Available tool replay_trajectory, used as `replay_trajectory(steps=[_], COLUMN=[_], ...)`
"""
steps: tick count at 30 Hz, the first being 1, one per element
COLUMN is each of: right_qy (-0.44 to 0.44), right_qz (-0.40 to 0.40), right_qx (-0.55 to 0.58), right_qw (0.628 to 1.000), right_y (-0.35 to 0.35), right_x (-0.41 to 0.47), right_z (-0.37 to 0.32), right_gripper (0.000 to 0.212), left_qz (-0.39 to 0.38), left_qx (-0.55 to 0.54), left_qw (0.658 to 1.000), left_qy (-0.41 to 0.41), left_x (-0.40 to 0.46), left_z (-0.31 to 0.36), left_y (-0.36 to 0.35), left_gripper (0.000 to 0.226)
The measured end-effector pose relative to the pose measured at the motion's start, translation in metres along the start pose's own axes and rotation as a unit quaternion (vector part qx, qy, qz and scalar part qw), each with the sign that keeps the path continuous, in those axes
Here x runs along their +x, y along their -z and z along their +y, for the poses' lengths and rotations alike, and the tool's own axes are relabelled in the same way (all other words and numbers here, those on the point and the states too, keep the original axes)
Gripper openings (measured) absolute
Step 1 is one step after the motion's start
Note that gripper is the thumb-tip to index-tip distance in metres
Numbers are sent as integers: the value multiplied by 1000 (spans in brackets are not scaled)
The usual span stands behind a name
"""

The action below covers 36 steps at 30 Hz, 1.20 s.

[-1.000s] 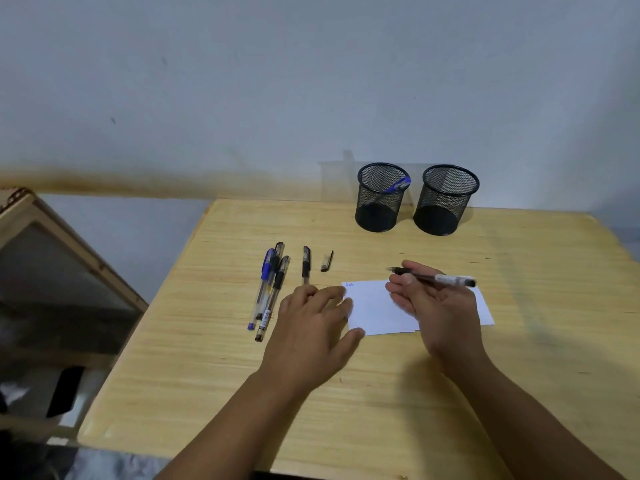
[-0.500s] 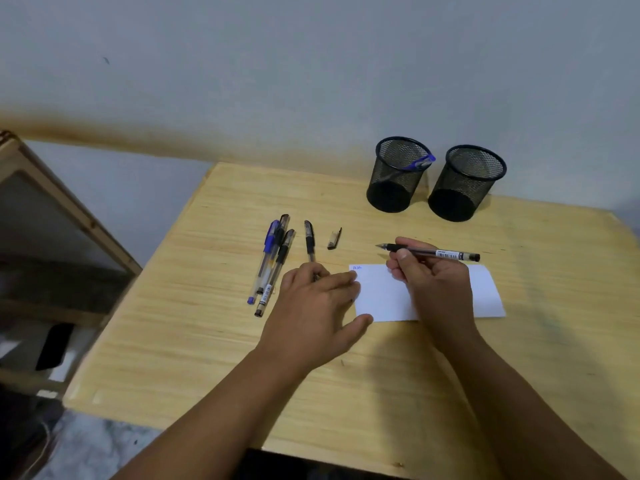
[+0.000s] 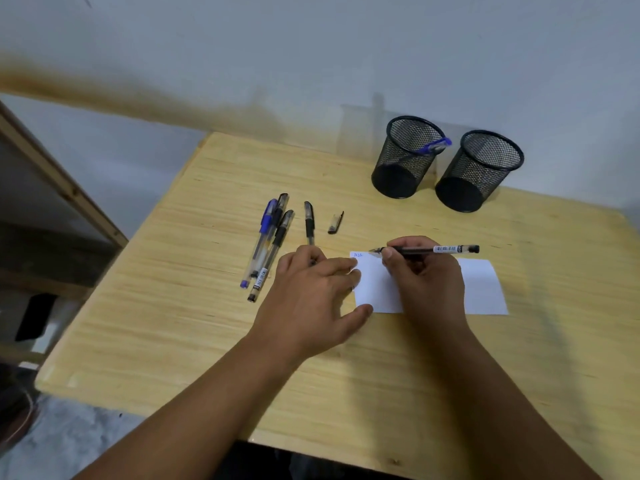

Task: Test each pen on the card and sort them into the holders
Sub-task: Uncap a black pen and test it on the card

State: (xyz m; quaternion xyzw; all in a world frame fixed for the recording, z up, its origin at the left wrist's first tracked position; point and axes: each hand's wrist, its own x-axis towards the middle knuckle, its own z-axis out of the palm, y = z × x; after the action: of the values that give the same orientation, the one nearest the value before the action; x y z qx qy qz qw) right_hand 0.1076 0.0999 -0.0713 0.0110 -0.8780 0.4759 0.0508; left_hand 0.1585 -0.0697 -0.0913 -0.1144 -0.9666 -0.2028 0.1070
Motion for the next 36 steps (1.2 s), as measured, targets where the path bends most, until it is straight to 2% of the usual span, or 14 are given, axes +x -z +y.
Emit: replay_trajectory(steps=[4, 11, 36], right_qy=[8, 10, 5], right_qz=[-6, 3, 14], right_qx=[-23, -40, -36], right_qw=[1000, 999, 999], right_y=[-6, -10, -9], right_x=[3, 3, 3], right_z=[-6, -6, -1], right_gripper=[21, 6, 5], left_qz=[0, -2, -9], left_qx=[9, 7, 24], left_qw=[1000, 1000, 999], left_qy=[13, 18, 28], left_x=[1, 1, 1], left_z=[-4, -3, 0], left_y=[8, 10, 10], left_gripper=[41, 41, 44])
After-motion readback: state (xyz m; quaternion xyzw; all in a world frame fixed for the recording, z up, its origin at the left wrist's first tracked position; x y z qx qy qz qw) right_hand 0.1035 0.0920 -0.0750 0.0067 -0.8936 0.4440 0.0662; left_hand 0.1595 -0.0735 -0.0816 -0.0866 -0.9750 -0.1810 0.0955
